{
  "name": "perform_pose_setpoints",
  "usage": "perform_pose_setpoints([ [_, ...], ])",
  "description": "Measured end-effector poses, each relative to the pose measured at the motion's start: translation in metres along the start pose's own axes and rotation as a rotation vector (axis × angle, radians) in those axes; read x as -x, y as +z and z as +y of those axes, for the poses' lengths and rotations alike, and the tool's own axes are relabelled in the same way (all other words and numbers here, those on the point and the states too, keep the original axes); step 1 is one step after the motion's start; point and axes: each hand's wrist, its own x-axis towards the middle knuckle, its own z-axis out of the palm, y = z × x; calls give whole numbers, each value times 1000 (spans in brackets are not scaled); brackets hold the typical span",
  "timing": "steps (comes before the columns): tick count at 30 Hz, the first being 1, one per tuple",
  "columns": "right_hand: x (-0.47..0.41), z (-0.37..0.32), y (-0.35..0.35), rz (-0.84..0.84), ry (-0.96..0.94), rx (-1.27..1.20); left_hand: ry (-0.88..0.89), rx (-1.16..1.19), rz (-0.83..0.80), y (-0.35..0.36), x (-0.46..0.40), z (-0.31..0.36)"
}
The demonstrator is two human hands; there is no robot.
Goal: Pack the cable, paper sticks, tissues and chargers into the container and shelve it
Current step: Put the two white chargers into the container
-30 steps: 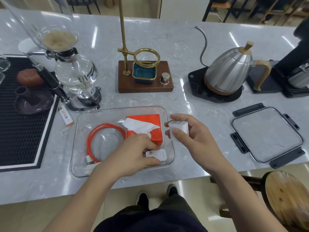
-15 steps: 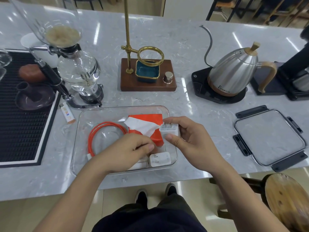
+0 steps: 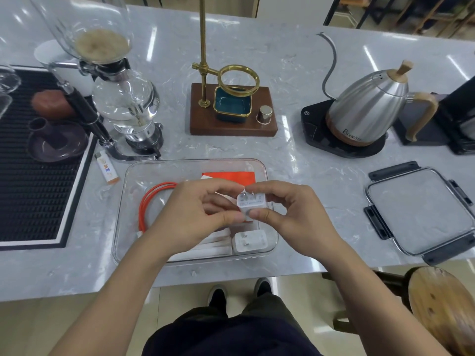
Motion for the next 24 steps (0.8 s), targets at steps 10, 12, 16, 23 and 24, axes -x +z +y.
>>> perform_pose_setpoints([
  [10,3,2,6,30,-74,135,96,-239,64,4,3,-9],
  [12,3,2,5,52,-111,161,111,-298,56,7,5,-12],
  [16,1,6,3,53,-108,302,119,-377,46,14,7,-14],
  [23,3,6,4,-37,-123,578,14,-438,6,19,4,-15],
  [24,3,7,5,-50,-116,592,-4,-437,9,20,3,-15],
])
